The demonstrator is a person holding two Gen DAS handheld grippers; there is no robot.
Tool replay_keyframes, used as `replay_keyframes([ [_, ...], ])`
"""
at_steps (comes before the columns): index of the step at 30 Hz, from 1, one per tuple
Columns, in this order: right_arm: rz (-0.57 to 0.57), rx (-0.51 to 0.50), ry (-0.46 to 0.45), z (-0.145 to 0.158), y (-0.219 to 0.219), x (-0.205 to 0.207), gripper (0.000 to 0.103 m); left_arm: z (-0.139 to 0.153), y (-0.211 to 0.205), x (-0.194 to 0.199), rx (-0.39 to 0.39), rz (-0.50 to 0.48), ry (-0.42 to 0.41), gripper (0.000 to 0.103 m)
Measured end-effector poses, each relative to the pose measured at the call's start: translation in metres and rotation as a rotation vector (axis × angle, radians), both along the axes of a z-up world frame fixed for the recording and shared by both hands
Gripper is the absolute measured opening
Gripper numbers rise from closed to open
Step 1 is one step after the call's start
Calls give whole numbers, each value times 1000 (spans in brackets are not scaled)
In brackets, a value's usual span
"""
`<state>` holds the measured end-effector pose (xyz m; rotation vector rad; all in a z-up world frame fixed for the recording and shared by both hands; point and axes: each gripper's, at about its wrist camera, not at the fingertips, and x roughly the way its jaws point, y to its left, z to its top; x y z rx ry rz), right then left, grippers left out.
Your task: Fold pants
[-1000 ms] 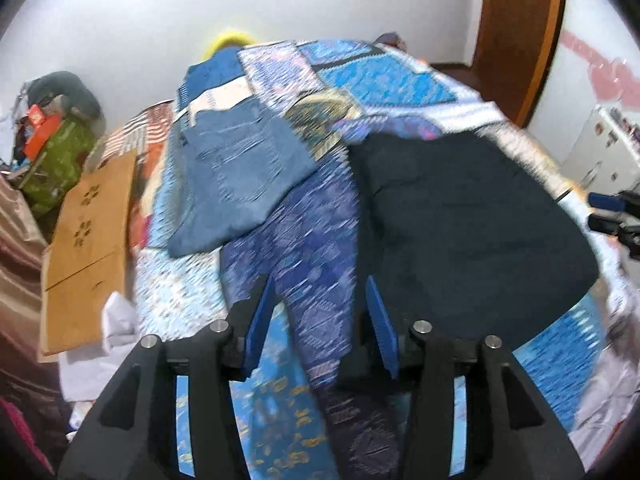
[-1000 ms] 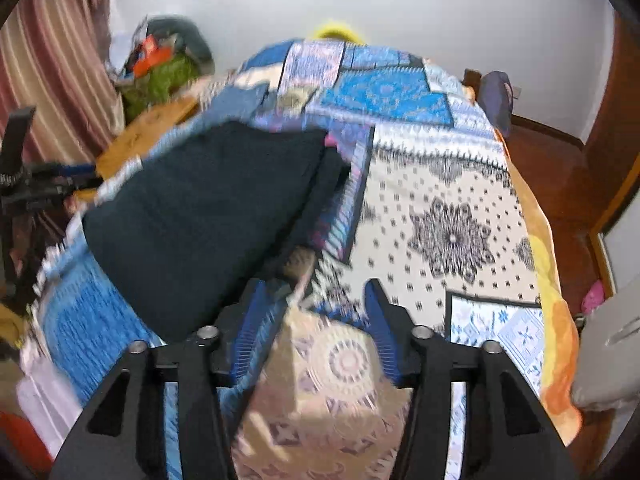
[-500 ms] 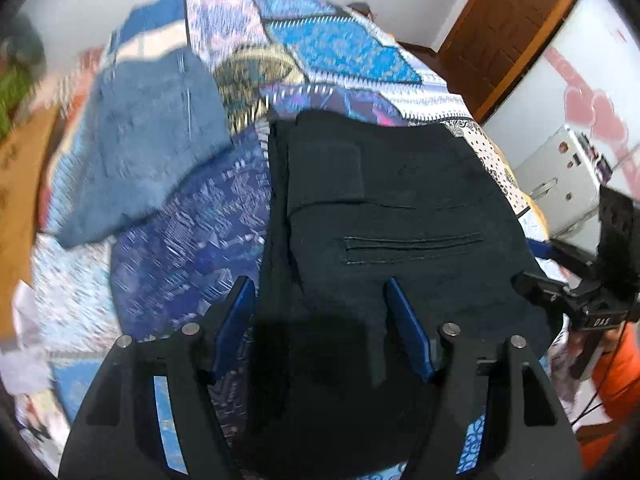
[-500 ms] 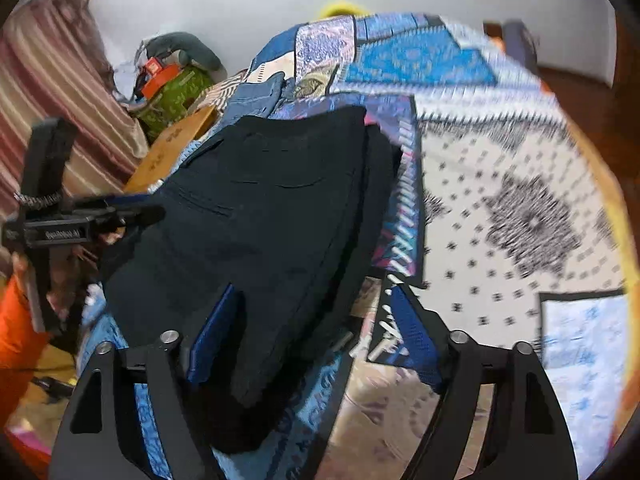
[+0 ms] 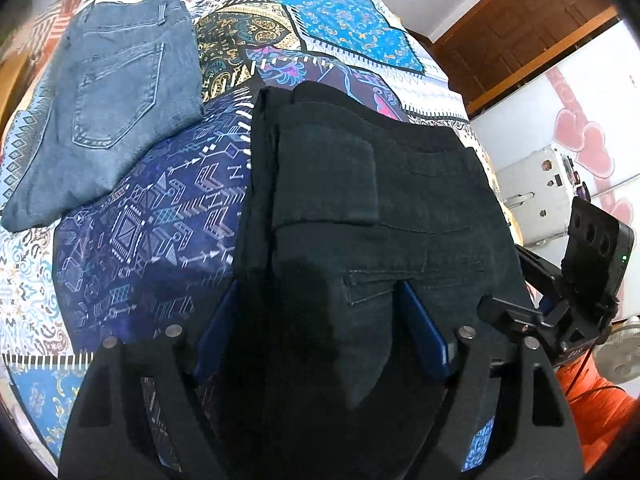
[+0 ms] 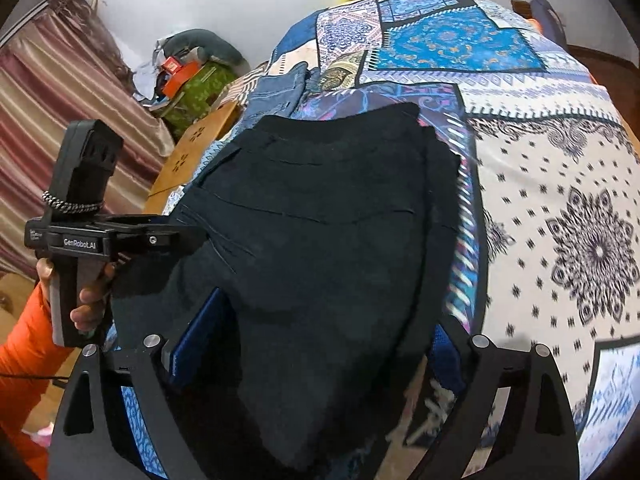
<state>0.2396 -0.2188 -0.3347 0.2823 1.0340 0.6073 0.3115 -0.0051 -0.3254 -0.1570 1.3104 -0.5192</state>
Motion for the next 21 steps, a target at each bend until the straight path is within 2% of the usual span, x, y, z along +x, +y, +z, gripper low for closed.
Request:
replay_keyframes([
  [1, 4, -3, -5, 0, 0, 1, 89, 1, -3, 1, 2, -12, -5, 75],
  [2, 5, -3, -10, 1, 0, 2, 84, 2, -5, 2, 0, -24, -10, 67],
  [4, 11, 4, -11, 3, -3, 4, 74, 4, -9, 3, 1, -36, -16, 61],
  [6, 15, 18, -4, 5, -6, 5, 57, 7, -13, 2, 8, -31, -33, 54],
  [7, 18, 21, -8, 6, -7, 5, 53, 7, -14, 1, 20, -26, -41, 52],
  [9, 27, 10, -31, 12, -6, 4, 40, 11, -17, 0, 41, -19, -71, 43],
  [12, 46, -23, -88, 25, -1, -2, 31, 20, -19, -4, 57, -12, -126, 35],
  [15, 54, -39, -139, 40, 3, -6, 28, 30, -17, -9, 45, -7, -168, 30],
  [21, 64, -49, -236, 76, 12, -8, 26, 62, -9, -19, 23, 25, -261, 28],
])
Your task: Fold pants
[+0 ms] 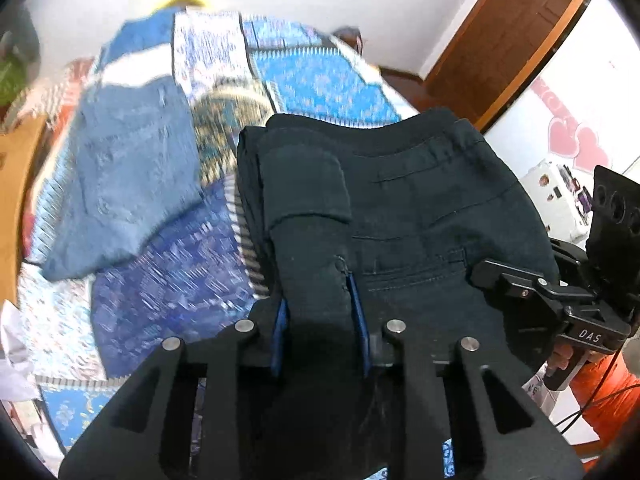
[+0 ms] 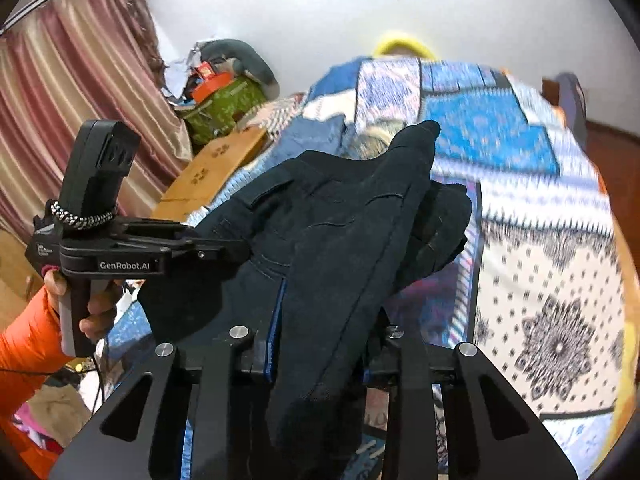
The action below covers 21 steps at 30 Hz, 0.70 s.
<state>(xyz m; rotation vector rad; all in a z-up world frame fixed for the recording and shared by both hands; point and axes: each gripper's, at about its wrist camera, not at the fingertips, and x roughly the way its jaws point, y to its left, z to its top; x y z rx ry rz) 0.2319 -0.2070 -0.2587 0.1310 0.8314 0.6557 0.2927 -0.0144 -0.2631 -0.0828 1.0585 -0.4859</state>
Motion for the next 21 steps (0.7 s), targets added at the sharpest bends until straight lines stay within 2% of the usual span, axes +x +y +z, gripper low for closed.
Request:
replay_keyframes([
  [5, 21, 5, -99, 33, 16, 6, 26, 46, 18, -7, 21, 52, -160, 28],
  [9, 50, 9, -180, 59, 38, 19, 26, 78, 40, -6, 34, 105, -254, 28],
  [15, 105, 25, -260, 84, 74, 44, 26, 108, 81, 8, 23, 184, -321, 28],
  [21, 137, 46, -287, 89, 110, 82, 26, 122, 111, 38, 85, 239, -381, 28],
])
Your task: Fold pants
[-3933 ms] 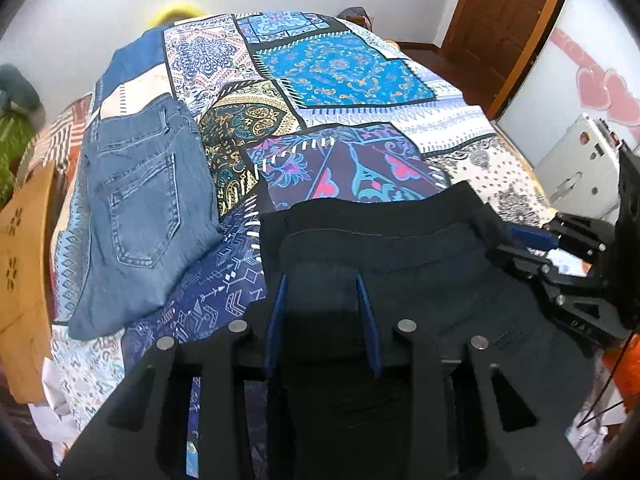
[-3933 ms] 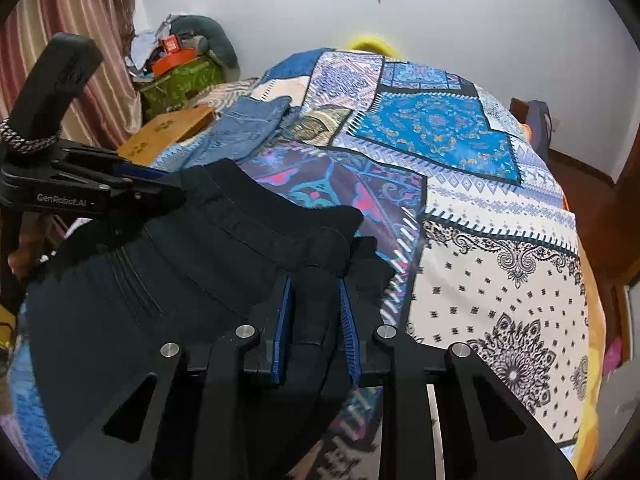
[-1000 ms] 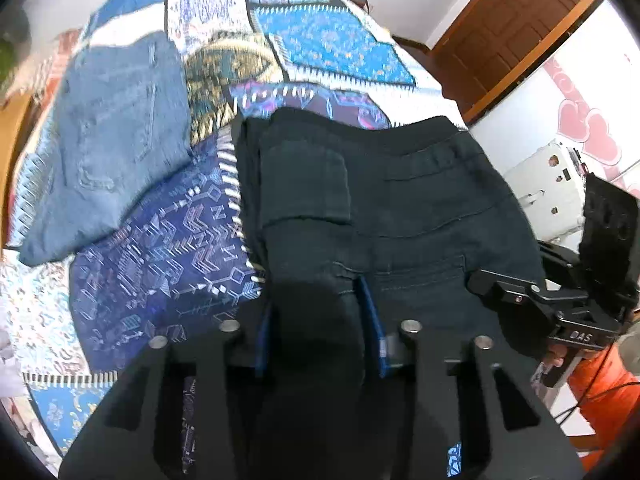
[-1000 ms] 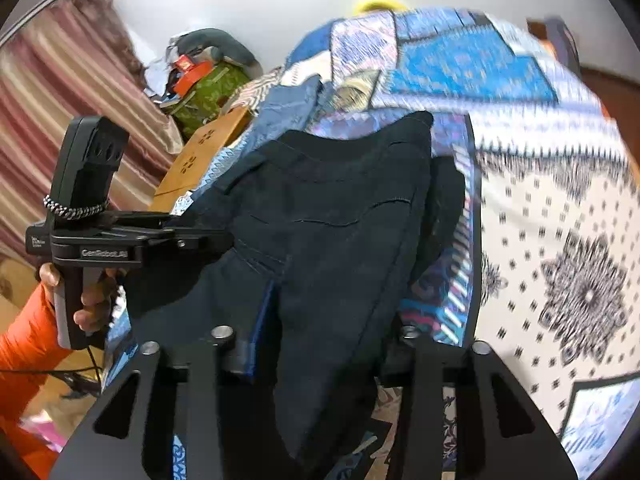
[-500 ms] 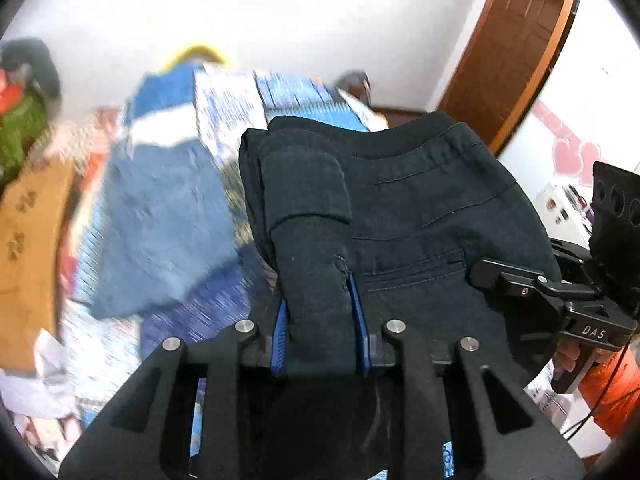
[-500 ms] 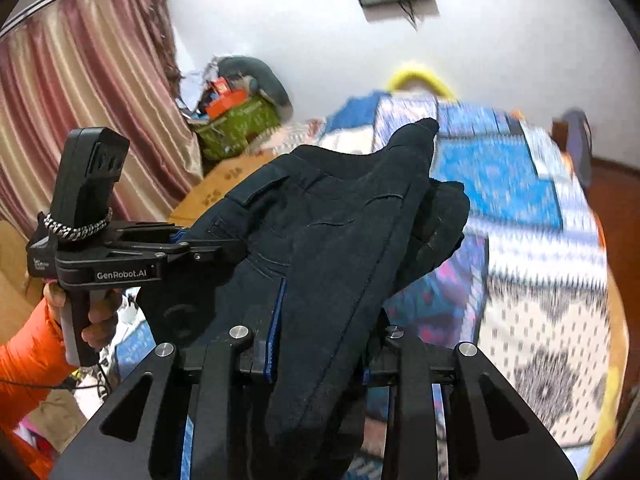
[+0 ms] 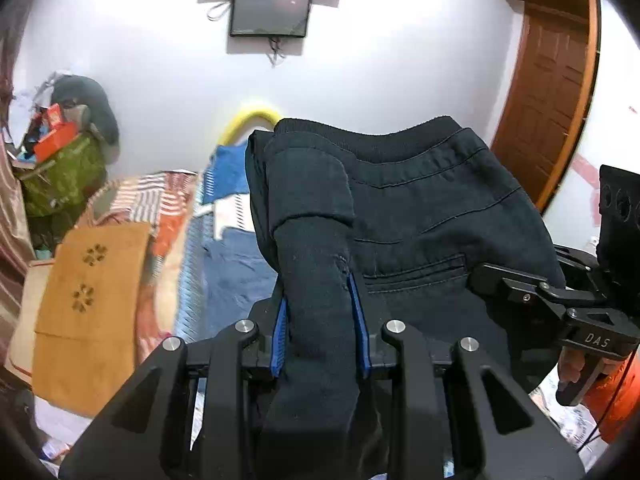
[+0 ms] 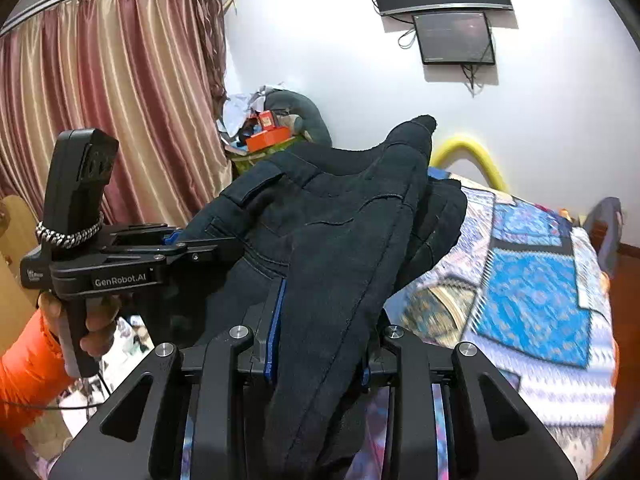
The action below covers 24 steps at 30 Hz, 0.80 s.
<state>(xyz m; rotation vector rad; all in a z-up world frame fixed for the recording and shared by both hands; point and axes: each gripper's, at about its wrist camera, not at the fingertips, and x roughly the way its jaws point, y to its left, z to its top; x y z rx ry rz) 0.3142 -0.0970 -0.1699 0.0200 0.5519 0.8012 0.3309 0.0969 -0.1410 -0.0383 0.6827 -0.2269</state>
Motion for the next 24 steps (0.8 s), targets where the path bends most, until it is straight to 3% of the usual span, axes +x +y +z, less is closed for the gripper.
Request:
replay_keyframes([
  [8, 32, -33, 37, -28, 39, 60, 26, -33, 39, 59, 40, 79, 16, 28],
  [14, 45, -106, 78, -78, 71, 105, 26, -98, 59, 114, 57, 154, 109, 28],
  [24, 40, -247, 236, -165, 95, 160, 27, -212, 74, 177, 20, 170, 296, 28],
])
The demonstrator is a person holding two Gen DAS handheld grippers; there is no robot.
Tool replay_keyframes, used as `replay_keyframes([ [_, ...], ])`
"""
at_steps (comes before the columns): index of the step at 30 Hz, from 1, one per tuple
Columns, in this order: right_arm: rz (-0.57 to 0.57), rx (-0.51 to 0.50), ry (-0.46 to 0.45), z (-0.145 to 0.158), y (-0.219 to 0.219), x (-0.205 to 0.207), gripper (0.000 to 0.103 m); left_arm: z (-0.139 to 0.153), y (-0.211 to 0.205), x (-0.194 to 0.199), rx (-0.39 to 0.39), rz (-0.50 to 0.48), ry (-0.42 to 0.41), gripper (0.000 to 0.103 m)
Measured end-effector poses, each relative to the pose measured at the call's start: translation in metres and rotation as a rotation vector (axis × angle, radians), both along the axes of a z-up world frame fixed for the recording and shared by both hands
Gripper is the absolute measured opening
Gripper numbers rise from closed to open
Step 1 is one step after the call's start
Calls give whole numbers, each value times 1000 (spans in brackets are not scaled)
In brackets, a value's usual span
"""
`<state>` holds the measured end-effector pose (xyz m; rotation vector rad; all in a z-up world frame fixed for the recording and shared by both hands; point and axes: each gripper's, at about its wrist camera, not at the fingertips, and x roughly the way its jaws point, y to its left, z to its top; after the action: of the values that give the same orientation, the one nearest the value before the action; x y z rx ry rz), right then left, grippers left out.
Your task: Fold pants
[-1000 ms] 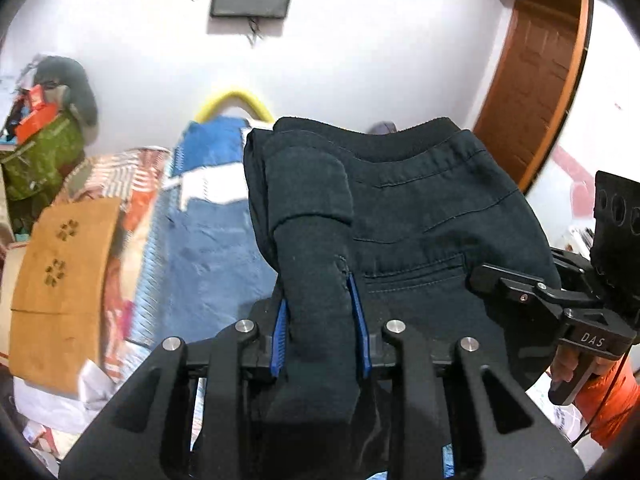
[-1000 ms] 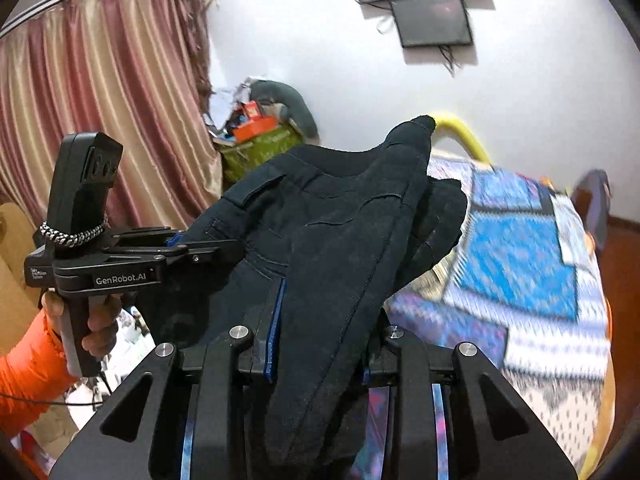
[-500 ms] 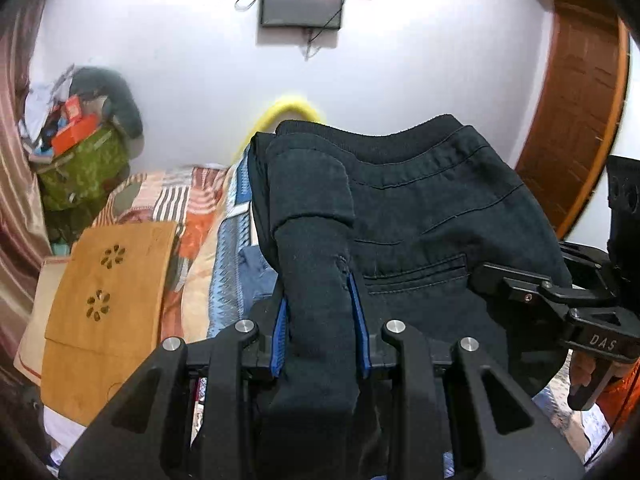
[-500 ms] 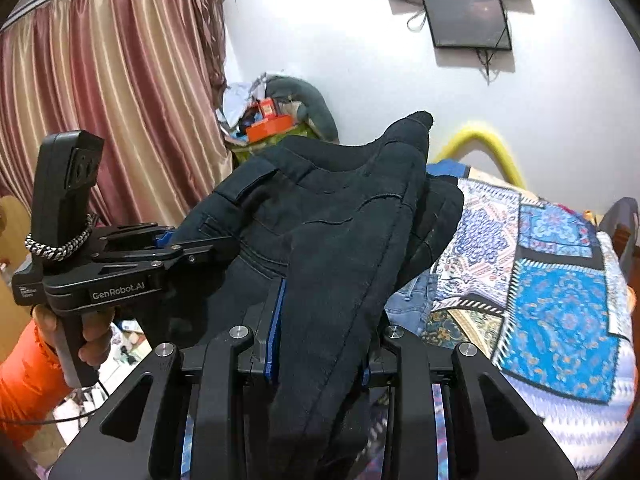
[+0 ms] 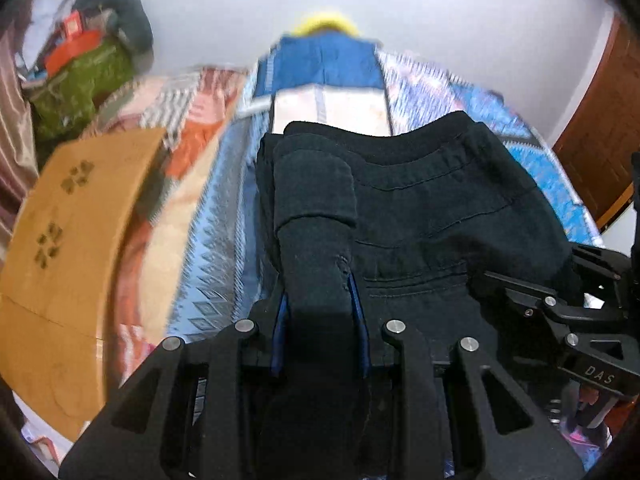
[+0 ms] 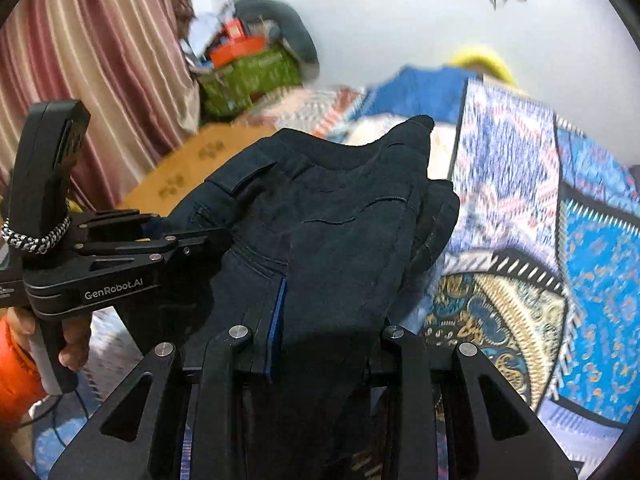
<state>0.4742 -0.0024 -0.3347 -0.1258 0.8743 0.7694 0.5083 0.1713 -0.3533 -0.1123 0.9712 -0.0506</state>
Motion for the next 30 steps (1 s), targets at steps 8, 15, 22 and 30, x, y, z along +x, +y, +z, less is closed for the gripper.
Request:
replay_keyframes([
  [8, -5, -106, -6, -5, 0, -8, 37, -24, 8, 3, -18, -23, 44, 37],
  [15, -68, -120, -28, 27, -32, -27, 47, 28, 5, -29, 37, -14, 0, 38],
  [22, -98, -17, -163, 119, -60, -79, 47, 127, -13, -103, 49, -36, -151, 38],
  [30, -112, 153, -397, 220, -88, -194, 47, 238, -49, -227, 54, -72, -409, 38],
])
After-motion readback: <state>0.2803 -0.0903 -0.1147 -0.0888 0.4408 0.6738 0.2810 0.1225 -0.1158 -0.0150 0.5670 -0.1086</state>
